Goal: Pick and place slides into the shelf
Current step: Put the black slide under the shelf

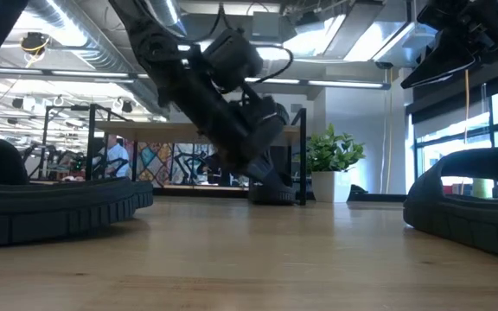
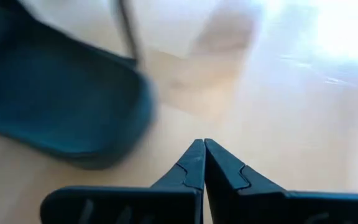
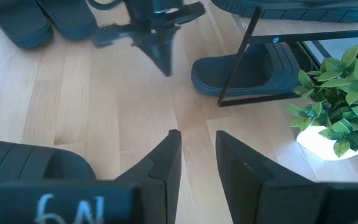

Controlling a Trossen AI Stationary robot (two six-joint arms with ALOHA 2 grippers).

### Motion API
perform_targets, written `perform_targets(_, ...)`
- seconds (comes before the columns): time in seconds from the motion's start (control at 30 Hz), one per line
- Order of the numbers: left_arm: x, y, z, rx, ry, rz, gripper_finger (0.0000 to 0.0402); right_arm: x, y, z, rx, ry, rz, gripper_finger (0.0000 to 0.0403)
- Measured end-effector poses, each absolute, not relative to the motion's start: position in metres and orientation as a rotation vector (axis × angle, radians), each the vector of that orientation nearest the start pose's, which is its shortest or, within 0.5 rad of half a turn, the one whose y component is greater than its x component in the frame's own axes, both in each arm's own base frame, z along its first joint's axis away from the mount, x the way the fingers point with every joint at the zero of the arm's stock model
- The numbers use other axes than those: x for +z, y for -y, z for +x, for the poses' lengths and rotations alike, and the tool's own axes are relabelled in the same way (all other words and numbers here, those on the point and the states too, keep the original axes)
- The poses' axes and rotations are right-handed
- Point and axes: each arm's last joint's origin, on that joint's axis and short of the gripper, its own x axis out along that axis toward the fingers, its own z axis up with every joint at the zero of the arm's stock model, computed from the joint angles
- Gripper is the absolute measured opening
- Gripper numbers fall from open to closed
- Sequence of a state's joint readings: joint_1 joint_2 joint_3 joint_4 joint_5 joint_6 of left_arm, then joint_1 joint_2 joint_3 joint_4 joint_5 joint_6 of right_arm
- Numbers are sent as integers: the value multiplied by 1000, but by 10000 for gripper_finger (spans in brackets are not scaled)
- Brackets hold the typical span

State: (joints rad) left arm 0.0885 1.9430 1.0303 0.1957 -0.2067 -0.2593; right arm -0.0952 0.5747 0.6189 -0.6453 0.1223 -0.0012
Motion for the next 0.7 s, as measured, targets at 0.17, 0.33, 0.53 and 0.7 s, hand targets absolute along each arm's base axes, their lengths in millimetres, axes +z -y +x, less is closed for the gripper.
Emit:
perform_targets(0.17,159,-23,383,273,-604,-218,1,263,15,119,-210,-602,-9,100)
perform_targets(0.33,207,-10,373,225,-473,-220,1,263,15,119,-210,-600,-10,100)
perform_targets(0.53,258,5,354,166,-328,-224,1,269,14,125,-177,-525,27,102)
perform_targets(0.7,284,18,340,118,-250,-222,1,271,13,130,-138,-497,37,119)
